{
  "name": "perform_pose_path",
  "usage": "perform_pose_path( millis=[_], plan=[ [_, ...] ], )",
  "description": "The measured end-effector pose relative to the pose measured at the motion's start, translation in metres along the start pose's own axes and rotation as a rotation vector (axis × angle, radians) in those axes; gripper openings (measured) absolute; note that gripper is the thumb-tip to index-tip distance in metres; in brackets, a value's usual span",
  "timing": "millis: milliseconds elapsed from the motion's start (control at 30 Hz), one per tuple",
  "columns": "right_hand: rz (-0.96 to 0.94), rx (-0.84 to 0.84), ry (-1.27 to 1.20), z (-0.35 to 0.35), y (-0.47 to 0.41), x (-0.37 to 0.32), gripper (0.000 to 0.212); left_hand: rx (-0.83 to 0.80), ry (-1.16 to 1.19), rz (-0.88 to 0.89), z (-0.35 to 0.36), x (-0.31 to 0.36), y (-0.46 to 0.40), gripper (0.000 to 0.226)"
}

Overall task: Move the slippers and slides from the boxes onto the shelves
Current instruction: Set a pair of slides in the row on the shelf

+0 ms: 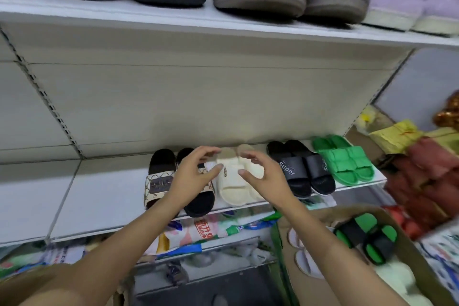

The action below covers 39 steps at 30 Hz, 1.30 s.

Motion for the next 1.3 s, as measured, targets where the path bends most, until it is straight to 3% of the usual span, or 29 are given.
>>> perform_pose_path(
  millis=[300, 633, 833, 900, 1167, 1300],
  plan=[
    [0.169, 0.183, 0.029, -0.097, 0.103, 0.051, 0.037, -0.311, 0.118, 0.063, 0.143, 0.043, 0.016, 0.032],
    [0.520, 0.346, 0.036, -0.193, 0.245, 0.172, 0.032, -0.618, 0.089, 0.064, 0.332, 0.050, 0.038, 0.030],
    [0.776, 0.398, -0.073, -0.201, 0.326, 0.268, 0.042, -0.767, -0.005, -0.120, 0.429, -0.020, 0.058, 0.028],
    [0.867, 0.399, -0.134, -0.190, 0.347, 0.299, 0.033, -0.783, -0.033, -0.203, 0.452, -0.050, 0.066, 0.026],
    [1.210, 0.348, -0.336, -0.094, 0.404, 0.415, 0.044, -0.808, -0.168, -0.516, 0.514, -0.195, 0.083, 0.029],
    [1.377, 0.370, -0.478, -0.048, 0.401, 0.459, 0.052, -0.816, -0.302, -0.599, 0.537, -0.256, 0.071, 0.048]
  ],
)
Point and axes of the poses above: each hand's wrist, its own y-axis away from the middle knuckle, its own z-axis out of the palm, x = y × z, the point moved 9 cm from there along -y, towards the middle knuckle, and after that the axes turned 6 degrees about y, right-handed, at the moved point
